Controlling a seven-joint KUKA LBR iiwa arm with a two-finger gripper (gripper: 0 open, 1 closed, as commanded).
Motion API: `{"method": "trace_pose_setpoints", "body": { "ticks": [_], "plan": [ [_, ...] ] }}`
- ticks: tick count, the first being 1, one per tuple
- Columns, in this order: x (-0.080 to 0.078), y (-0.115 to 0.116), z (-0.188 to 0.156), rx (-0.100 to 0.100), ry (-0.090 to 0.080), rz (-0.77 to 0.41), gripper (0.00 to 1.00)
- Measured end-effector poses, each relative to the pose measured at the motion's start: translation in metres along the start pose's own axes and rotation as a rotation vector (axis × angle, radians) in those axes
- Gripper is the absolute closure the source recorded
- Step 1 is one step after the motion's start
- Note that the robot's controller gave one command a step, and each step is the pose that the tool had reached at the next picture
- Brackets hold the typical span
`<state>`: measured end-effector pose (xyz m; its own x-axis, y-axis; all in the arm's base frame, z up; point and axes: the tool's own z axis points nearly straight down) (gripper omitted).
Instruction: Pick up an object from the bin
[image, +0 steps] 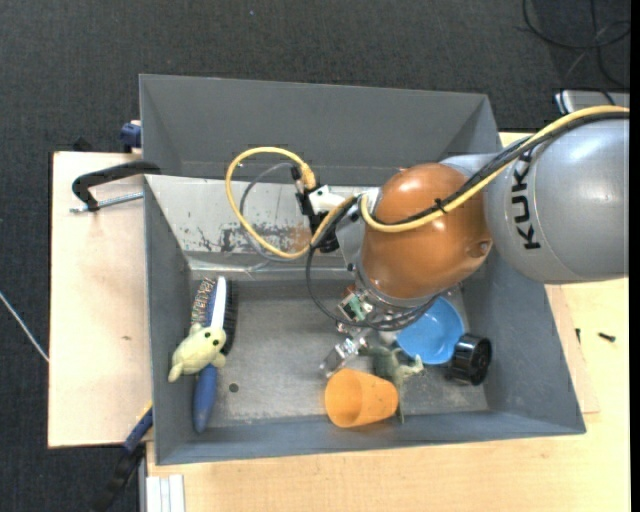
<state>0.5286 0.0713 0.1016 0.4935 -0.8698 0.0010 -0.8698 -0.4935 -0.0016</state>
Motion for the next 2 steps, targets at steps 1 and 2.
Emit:
{"method": "trace_pose_setpoints", "body": {
  "ticks": [1, 2],
  "plan": [
    [0.0603, 0.0236, 0.0282, 0.005, -0.002, -0.028, 0.0],
    [0.0555, 0.0219, 0.0266, 0.004, -0.005, -0.035, 1.0]
  ]
}}
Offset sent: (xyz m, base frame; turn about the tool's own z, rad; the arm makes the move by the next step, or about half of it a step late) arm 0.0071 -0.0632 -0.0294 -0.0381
